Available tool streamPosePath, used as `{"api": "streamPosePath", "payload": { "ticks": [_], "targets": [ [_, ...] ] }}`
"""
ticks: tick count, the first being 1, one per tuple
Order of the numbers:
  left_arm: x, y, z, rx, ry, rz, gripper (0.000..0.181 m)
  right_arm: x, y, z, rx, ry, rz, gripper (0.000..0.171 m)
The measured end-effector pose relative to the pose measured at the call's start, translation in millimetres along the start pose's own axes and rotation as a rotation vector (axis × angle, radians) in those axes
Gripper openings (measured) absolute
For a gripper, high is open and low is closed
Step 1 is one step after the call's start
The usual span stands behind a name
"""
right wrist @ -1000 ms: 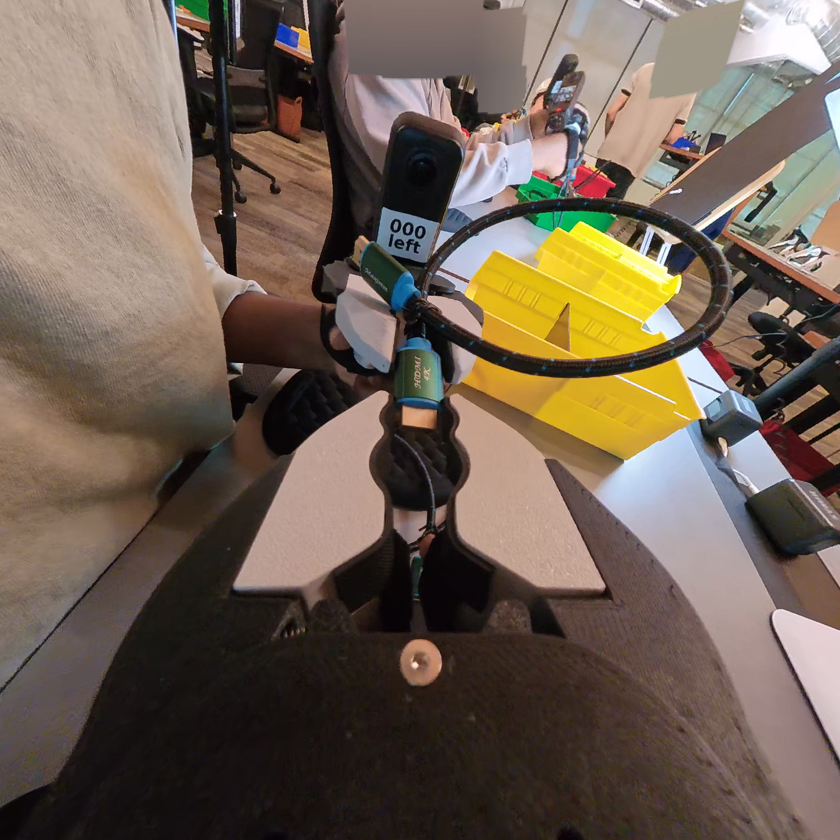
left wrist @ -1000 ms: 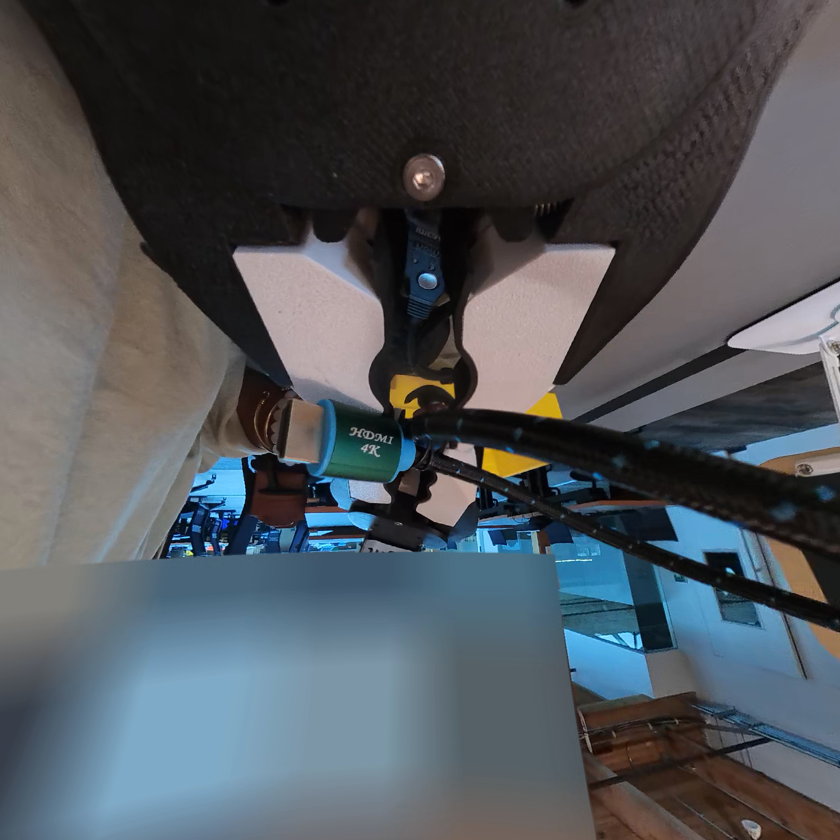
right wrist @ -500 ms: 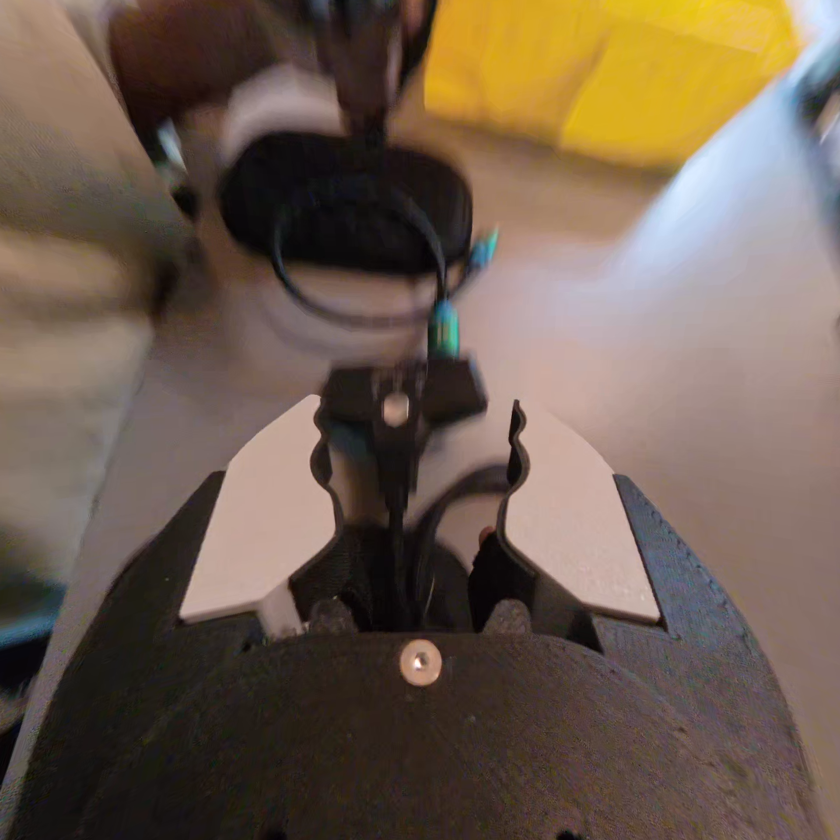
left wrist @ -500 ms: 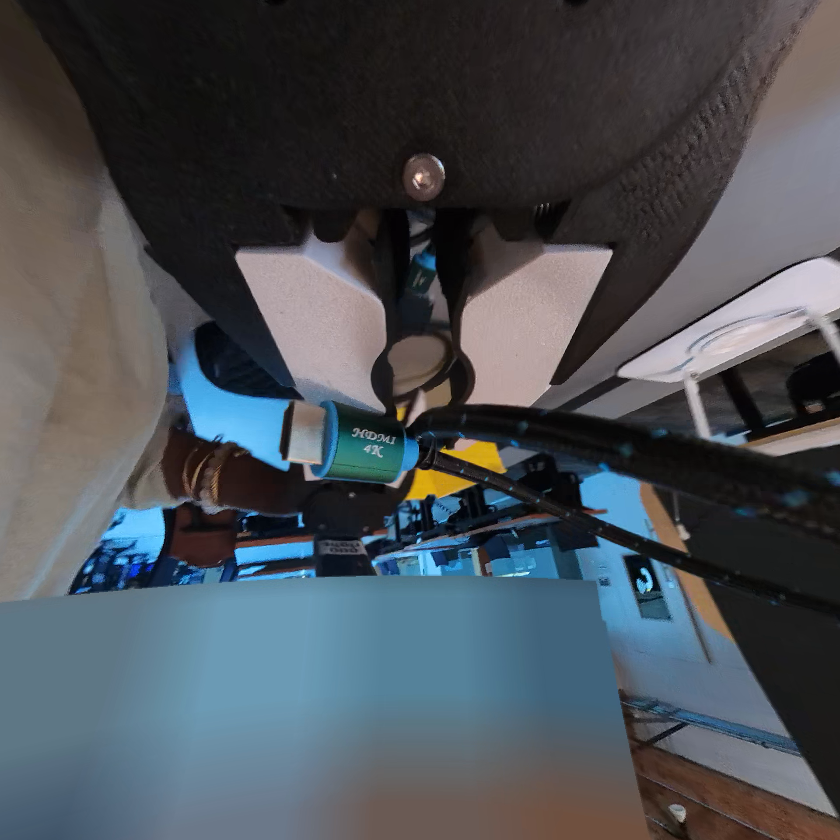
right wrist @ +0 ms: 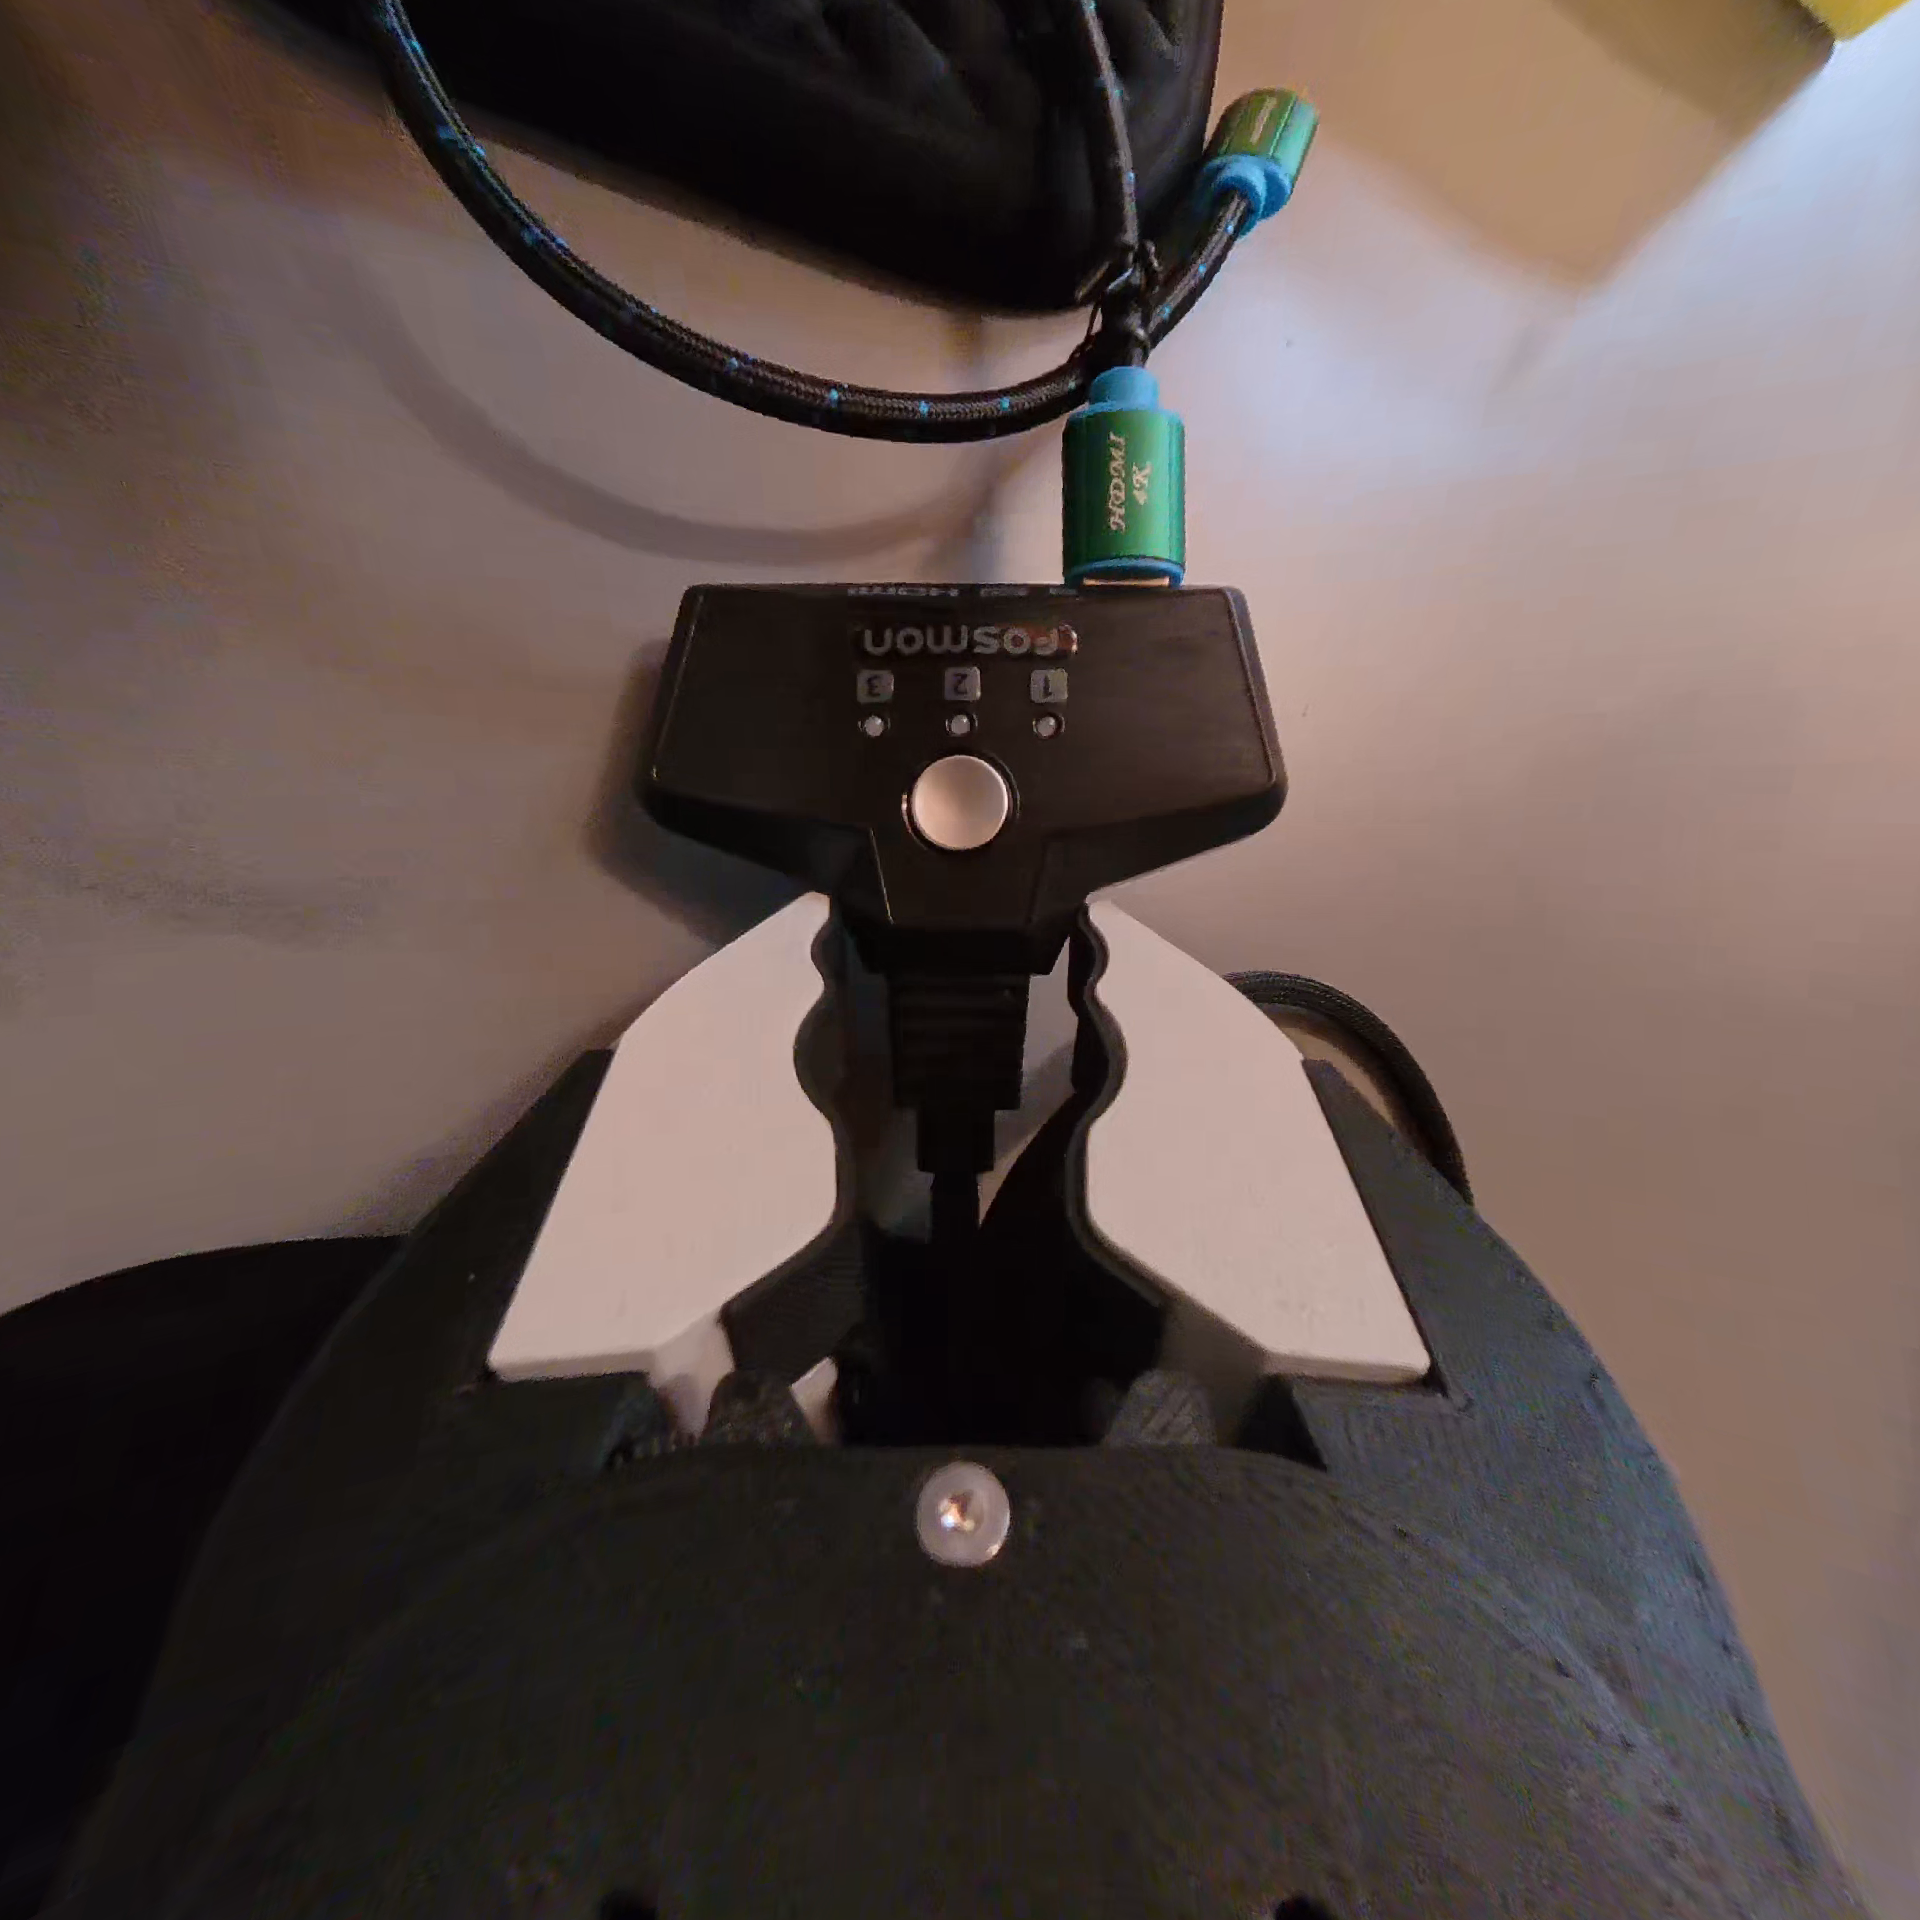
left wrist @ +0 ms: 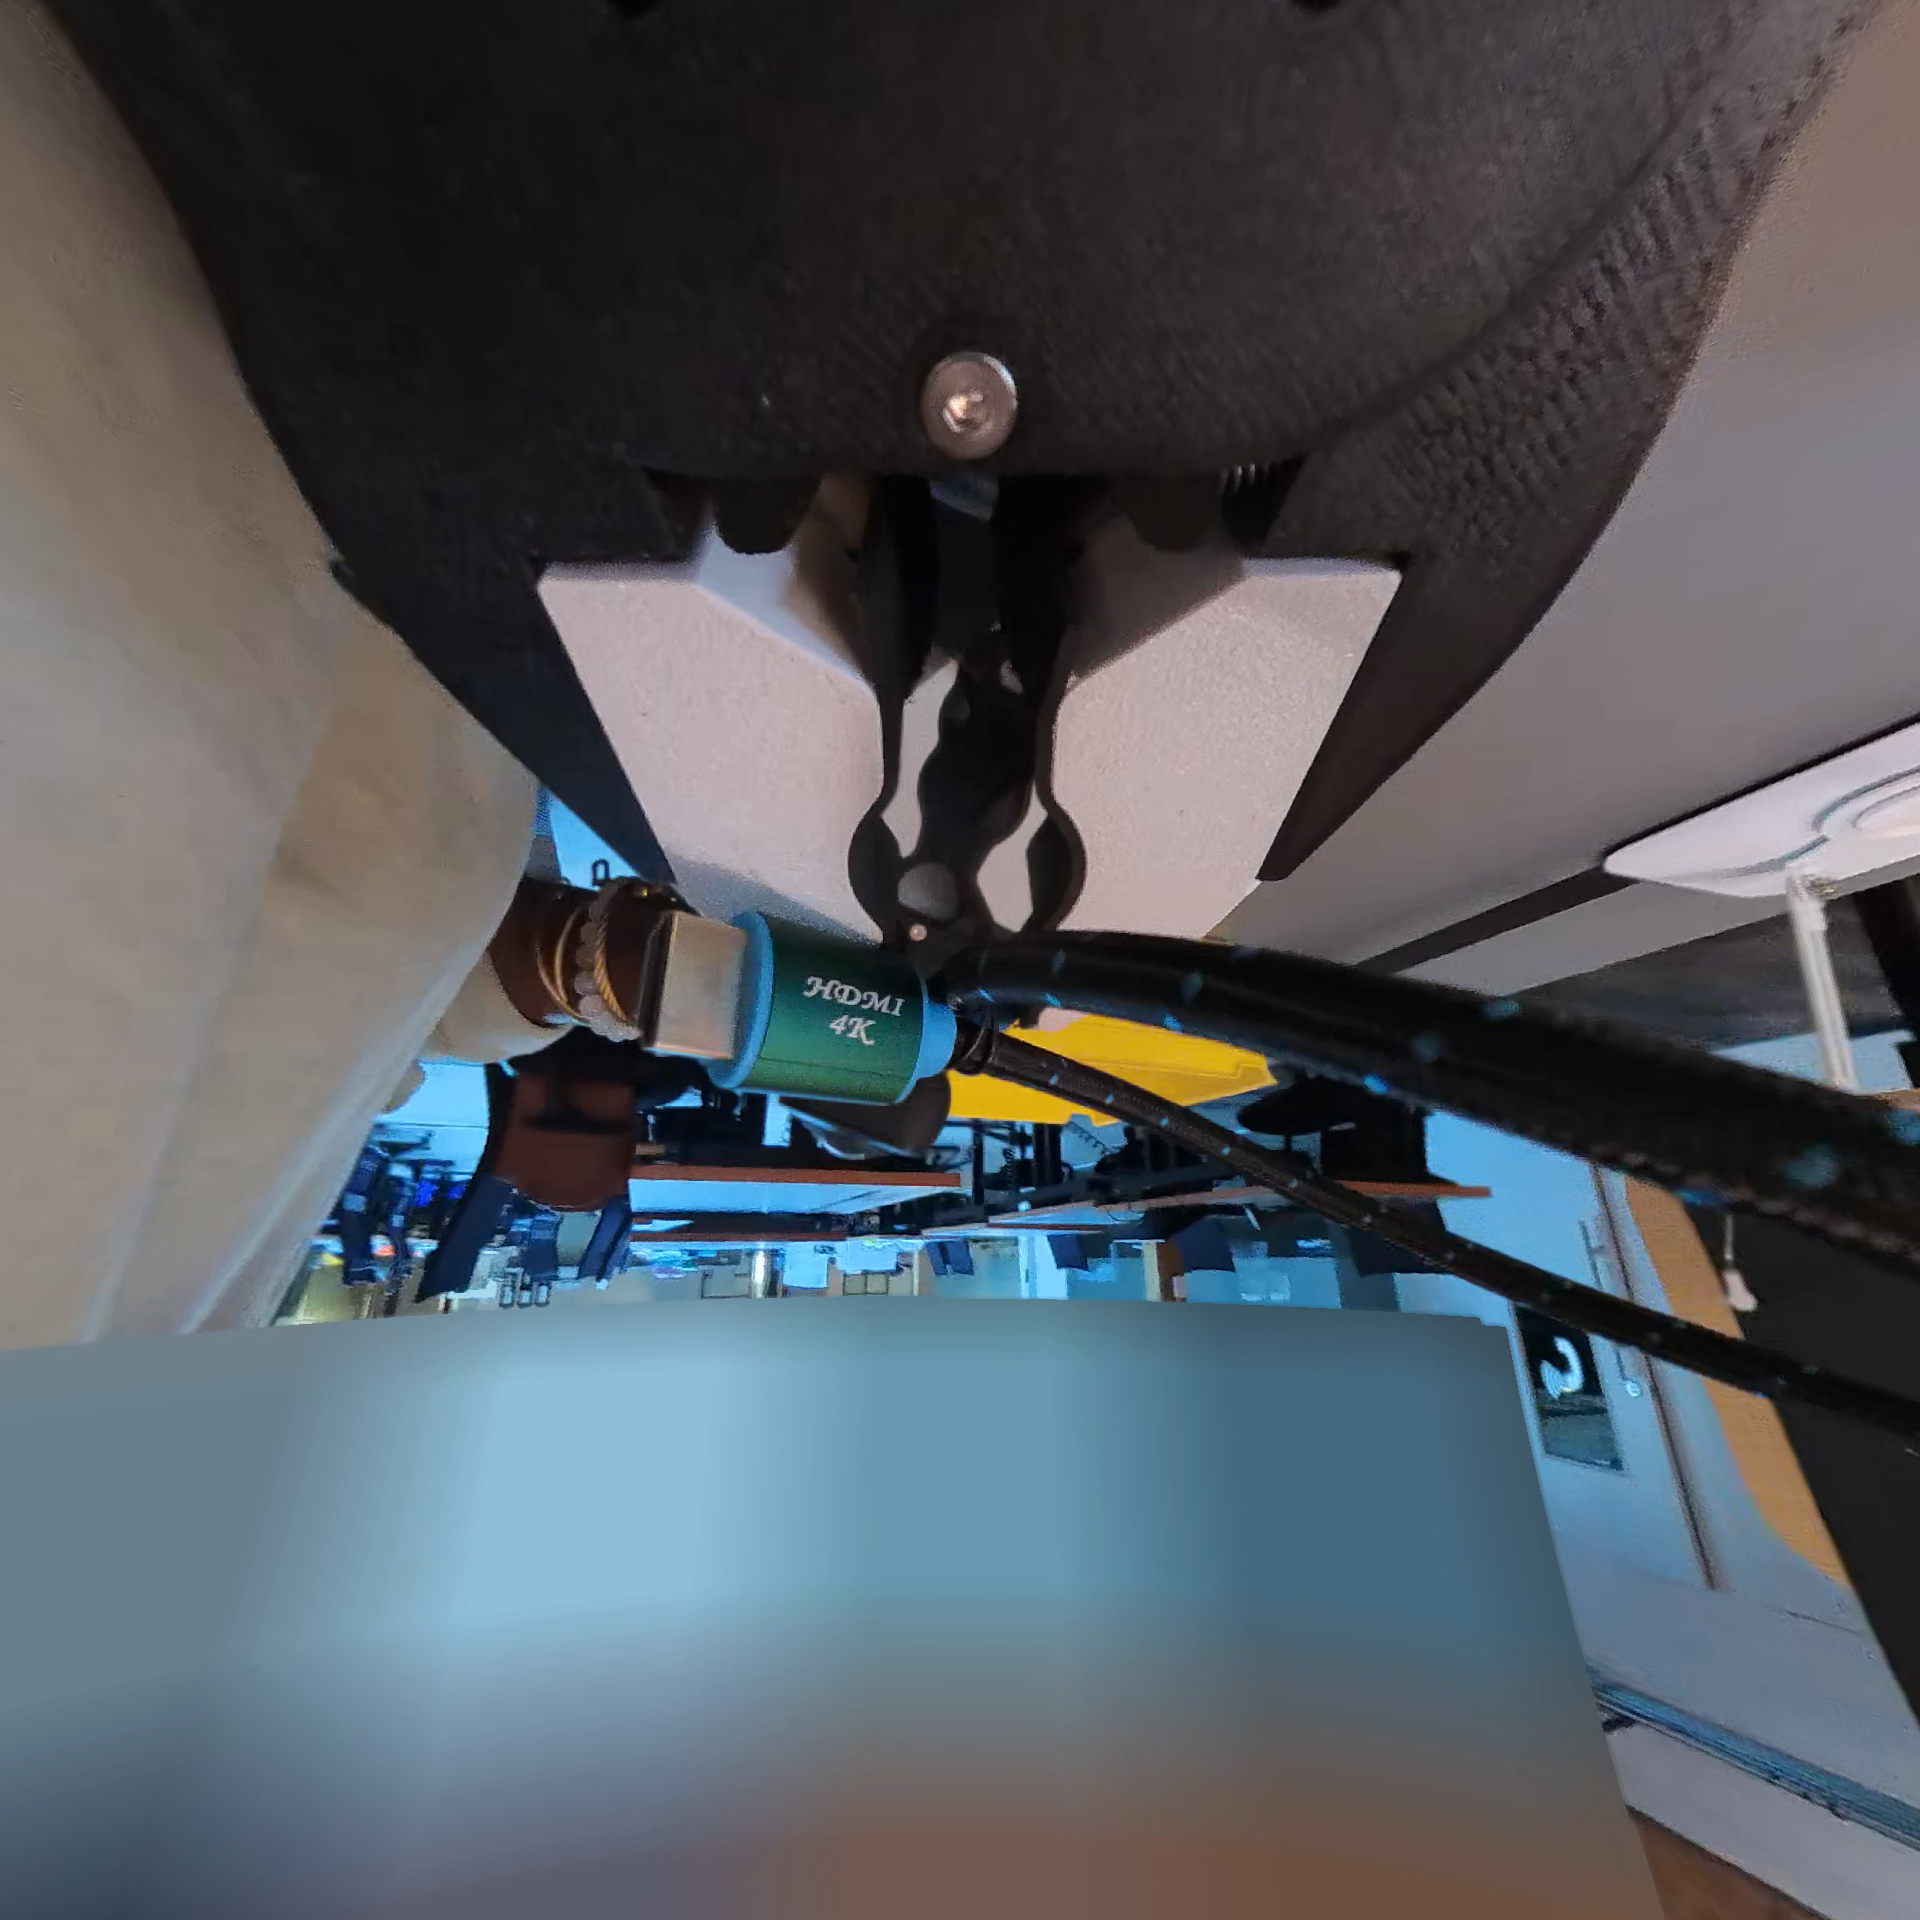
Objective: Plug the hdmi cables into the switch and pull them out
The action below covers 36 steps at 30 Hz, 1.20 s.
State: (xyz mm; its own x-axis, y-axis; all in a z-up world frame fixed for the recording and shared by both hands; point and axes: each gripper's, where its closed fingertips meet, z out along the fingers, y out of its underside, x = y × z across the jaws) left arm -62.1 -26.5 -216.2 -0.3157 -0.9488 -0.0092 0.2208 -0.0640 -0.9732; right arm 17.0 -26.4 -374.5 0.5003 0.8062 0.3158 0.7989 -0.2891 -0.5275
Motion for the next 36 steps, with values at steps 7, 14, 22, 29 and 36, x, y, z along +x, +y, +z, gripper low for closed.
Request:
{"api": "streamPosePath", "payload": {
  "ticks": [7,14,22,29,36],
  "targets": [
    [8,15,9,0.027,0.008,-0.169,0.019,10,-15,-36,0.172,-0.057,0.113,0.04],
    [-2,26,-3,-0.064,-0.006,0.004,0.019,4,-30,-66,0.375,-0.151,0.139,0.039],
    [-6,46,1,-0.232,0.094,0.175,0.02,-2,-42,-75,0.53,-0.181,0.106,0.038],
    [-4,49,5,-0.238,0.23,0.239,0.02,0,-44,-80,0.62,-0.173,0.095,0.037],
    [-2,34,7,-0.102,0.291,0.187,0.02,-3,-52,-84,0.657,-0.17,0.048,0.036]
  ]
}}
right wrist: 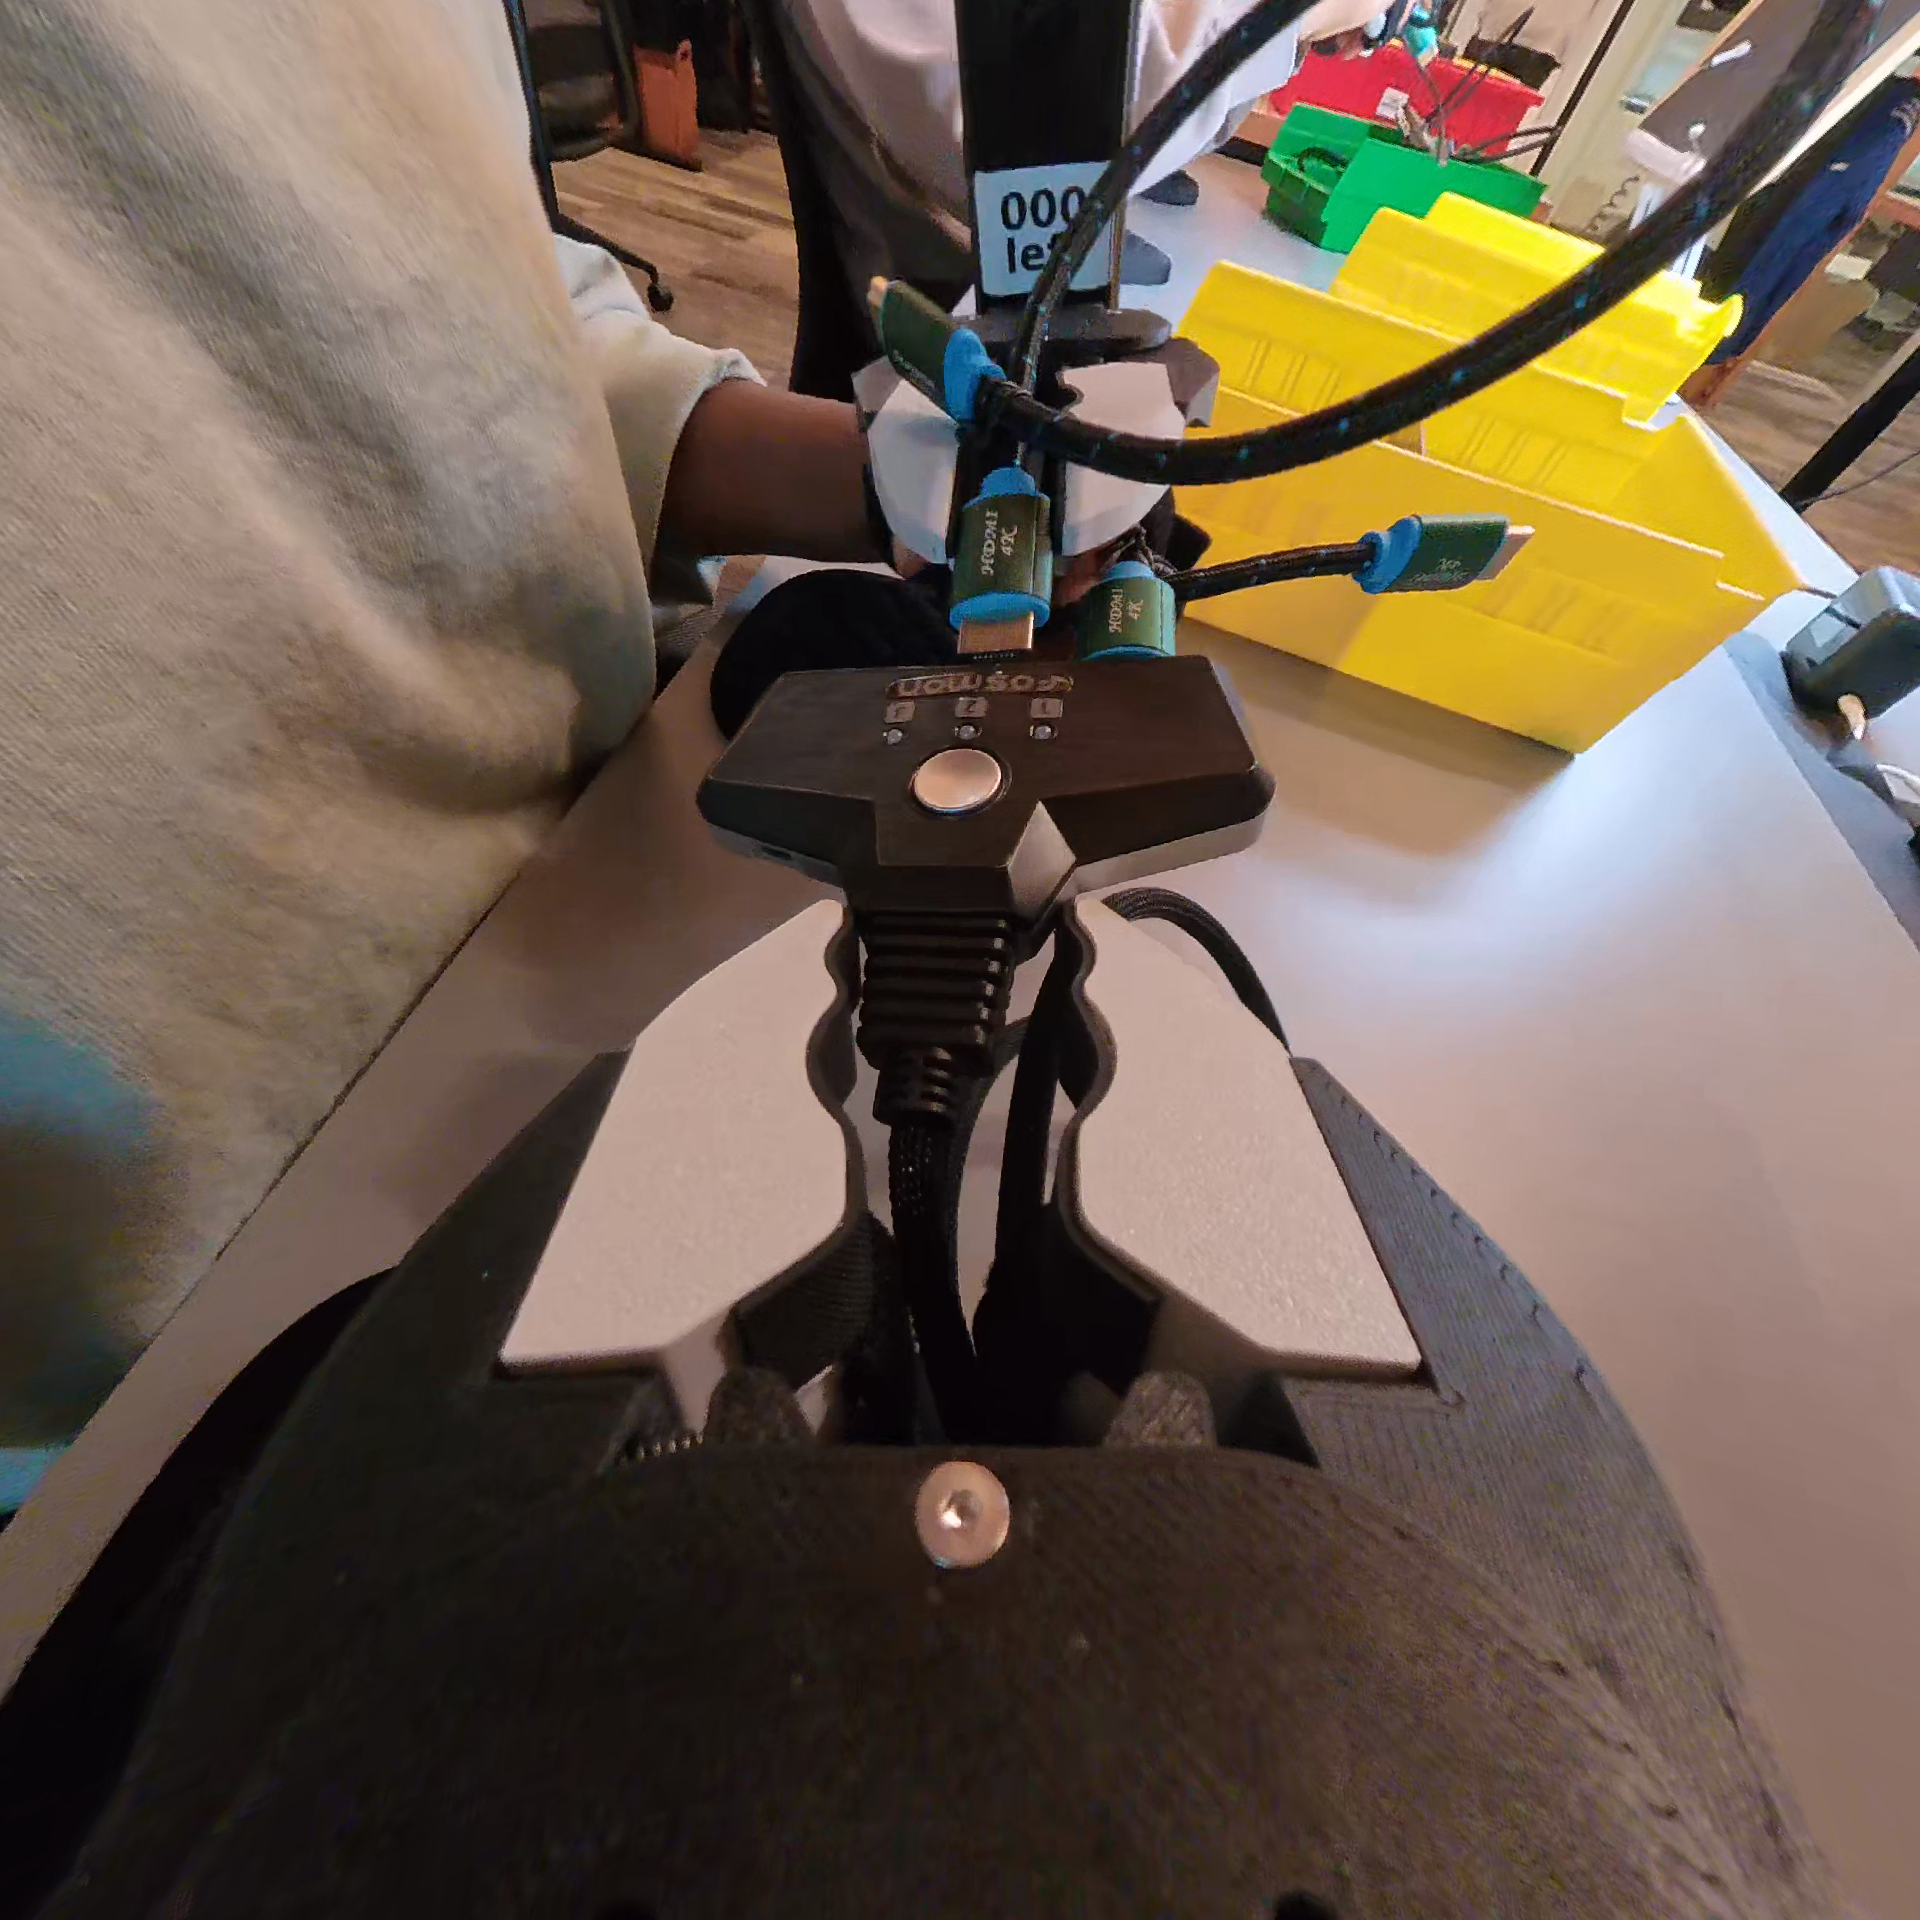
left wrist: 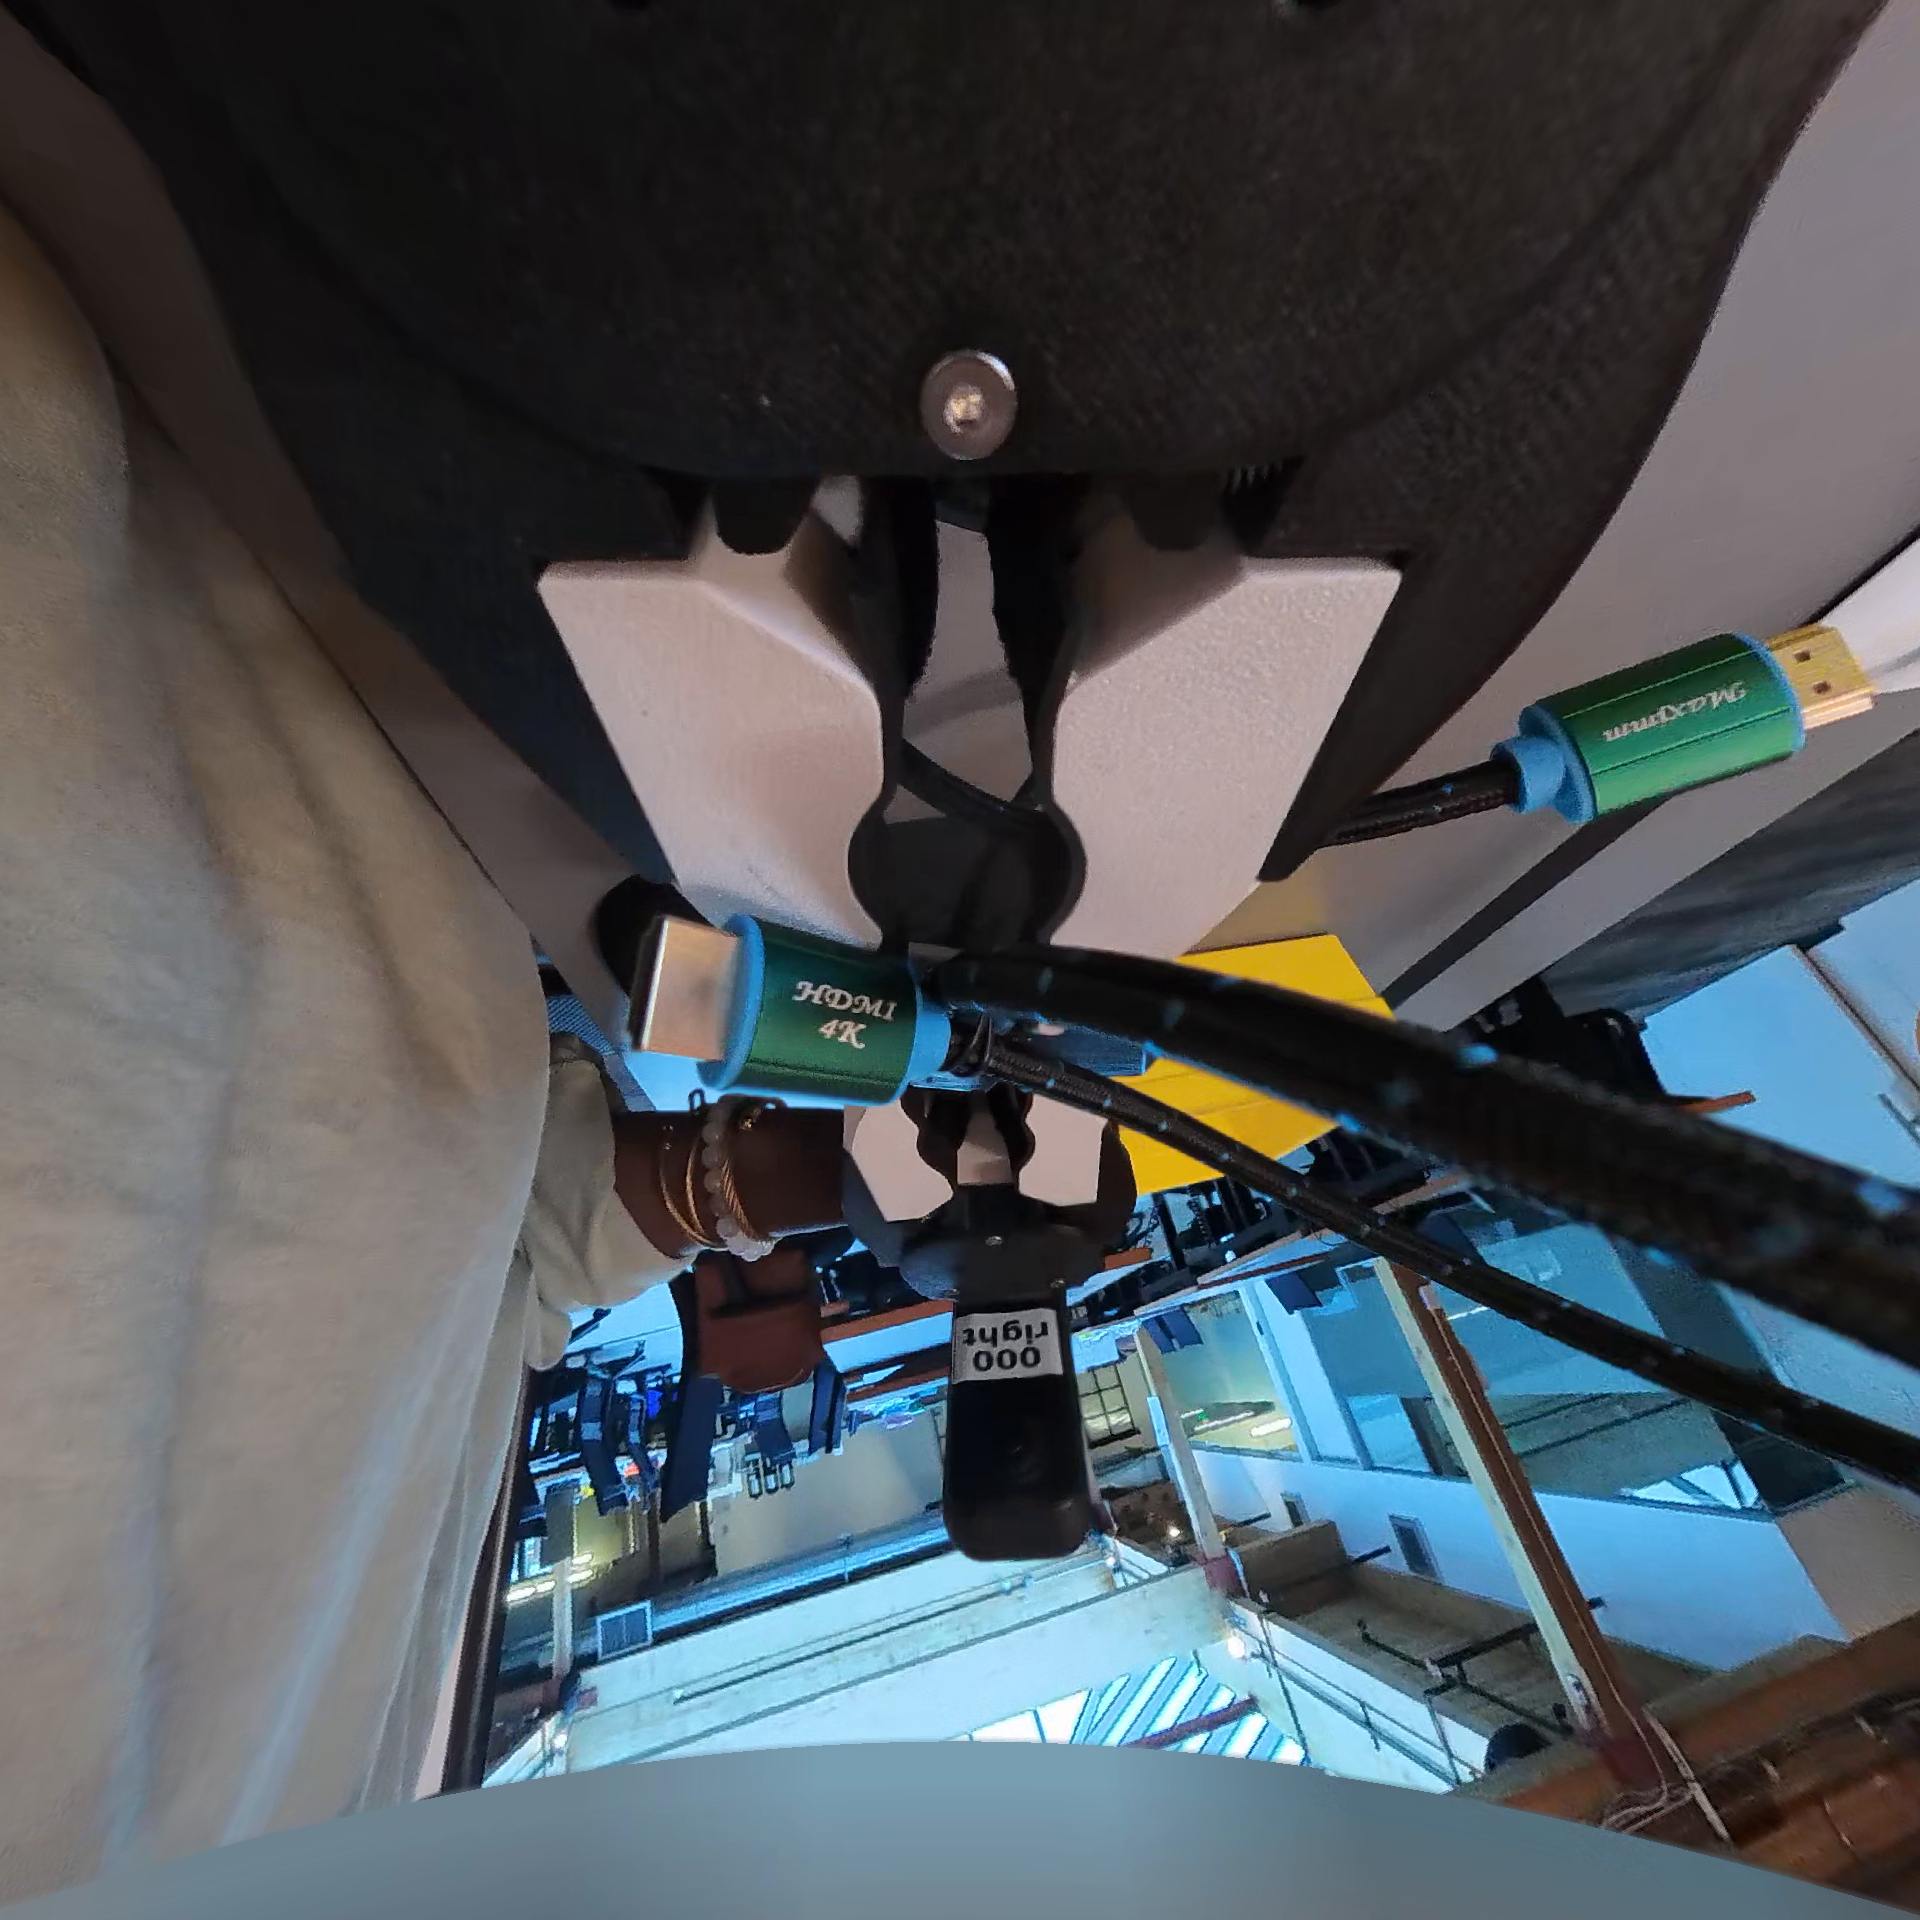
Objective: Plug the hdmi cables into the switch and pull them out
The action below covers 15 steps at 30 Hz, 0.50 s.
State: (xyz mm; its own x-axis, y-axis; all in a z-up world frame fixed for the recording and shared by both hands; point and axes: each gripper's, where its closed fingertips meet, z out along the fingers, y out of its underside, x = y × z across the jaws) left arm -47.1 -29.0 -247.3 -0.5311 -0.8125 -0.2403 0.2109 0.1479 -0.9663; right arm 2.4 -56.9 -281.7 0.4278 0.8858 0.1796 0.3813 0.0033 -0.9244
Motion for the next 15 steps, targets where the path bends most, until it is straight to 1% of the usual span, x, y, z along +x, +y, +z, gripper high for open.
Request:
{"api": "streamPosePath", "payload": {
  "ticks": [4,11,15],
  "targets": [
    [-1.3,1.3,-1.0,-0.02,-0.004,-0.01,0.02,0.2,0.6,0.2,0.011,0.006,-0.009,0.036],
    [1.5,7.9,-3.8,-0.095,-0.004,0.059,0.02,-0.1,1.8,-0.1,0.048,0.022,-0.015,0.036],
    [1.6,4.5,-0.2,-0.066,-0.001,0.052,0.02,0.3,0.1,-1.9,0.072,0.028,-0.015,0.036]
  ]
}}
